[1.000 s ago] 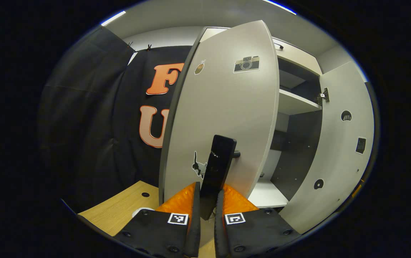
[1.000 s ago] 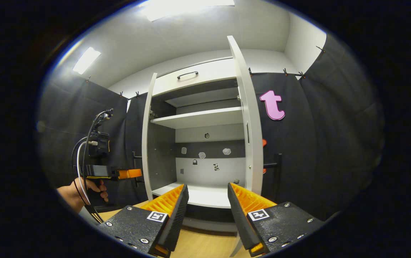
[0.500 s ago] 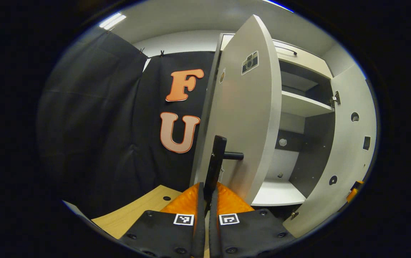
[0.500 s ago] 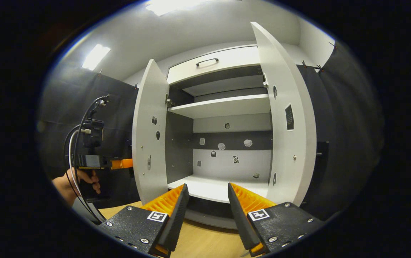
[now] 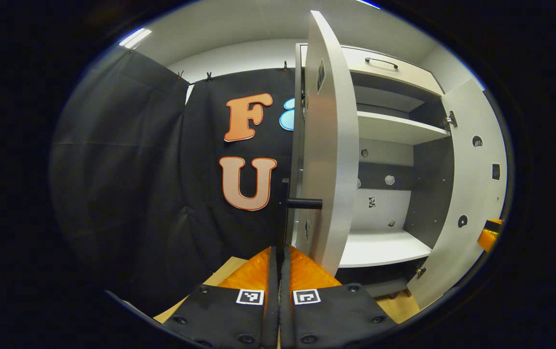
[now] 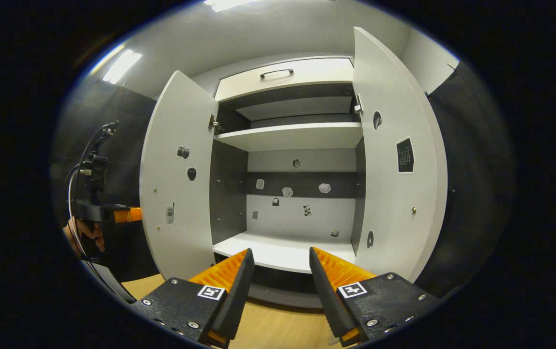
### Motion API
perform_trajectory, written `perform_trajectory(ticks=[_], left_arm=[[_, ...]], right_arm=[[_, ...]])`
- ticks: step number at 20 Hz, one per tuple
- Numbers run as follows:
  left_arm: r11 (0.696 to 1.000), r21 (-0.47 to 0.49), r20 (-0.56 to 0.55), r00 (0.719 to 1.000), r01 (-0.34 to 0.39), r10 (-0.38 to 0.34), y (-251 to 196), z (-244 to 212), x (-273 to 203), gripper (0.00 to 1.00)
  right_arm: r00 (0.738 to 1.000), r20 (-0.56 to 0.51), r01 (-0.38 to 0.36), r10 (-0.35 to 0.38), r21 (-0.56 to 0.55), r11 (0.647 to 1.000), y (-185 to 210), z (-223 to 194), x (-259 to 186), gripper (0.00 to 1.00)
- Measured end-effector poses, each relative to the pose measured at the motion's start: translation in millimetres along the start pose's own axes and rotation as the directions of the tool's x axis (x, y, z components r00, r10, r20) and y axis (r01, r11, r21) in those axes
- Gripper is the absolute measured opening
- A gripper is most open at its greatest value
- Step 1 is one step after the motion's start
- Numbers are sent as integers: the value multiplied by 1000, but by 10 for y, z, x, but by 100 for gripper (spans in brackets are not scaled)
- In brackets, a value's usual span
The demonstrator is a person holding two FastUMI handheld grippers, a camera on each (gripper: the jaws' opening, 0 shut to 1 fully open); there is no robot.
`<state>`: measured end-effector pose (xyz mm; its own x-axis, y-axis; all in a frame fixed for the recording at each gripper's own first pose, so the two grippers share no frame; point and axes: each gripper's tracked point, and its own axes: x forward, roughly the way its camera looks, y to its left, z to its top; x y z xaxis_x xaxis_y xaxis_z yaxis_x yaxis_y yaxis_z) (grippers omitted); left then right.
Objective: Open the right door of the double-door shoe cabinet with the right hand, and open the left door with the left hand.
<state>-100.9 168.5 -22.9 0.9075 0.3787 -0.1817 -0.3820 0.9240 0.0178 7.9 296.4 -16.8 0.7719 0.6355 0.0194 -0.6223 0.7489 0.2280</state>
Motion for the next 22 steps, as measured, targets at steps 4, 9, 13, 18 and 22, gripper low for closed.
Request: perform_trajectory(ticks=[4,9,13,18,22], left_arm=[[992,103,31,998,-66,63,232,51,-83,8],[984,174,58,998,-42,33,220,26,-96,7],[985,167,61,998,-36,26,91,23,-312,8],[995,92,85,996,-30,22,-244,209,-659,10],[997,72,118,993,2,-10,-592,438,-811,34]], right_arm=[[998,23,57,-56,-28,998,120,146,-46,72],[991,25,130,-128,-65,989,120,197,-188,76],[991,53,129,-126,-67,989,48,297,-334,77],[994,99,41,-36,-47,998,-43,522,-502,81],[992,117,51,-44,-59,997,-269,660,-600,84]])
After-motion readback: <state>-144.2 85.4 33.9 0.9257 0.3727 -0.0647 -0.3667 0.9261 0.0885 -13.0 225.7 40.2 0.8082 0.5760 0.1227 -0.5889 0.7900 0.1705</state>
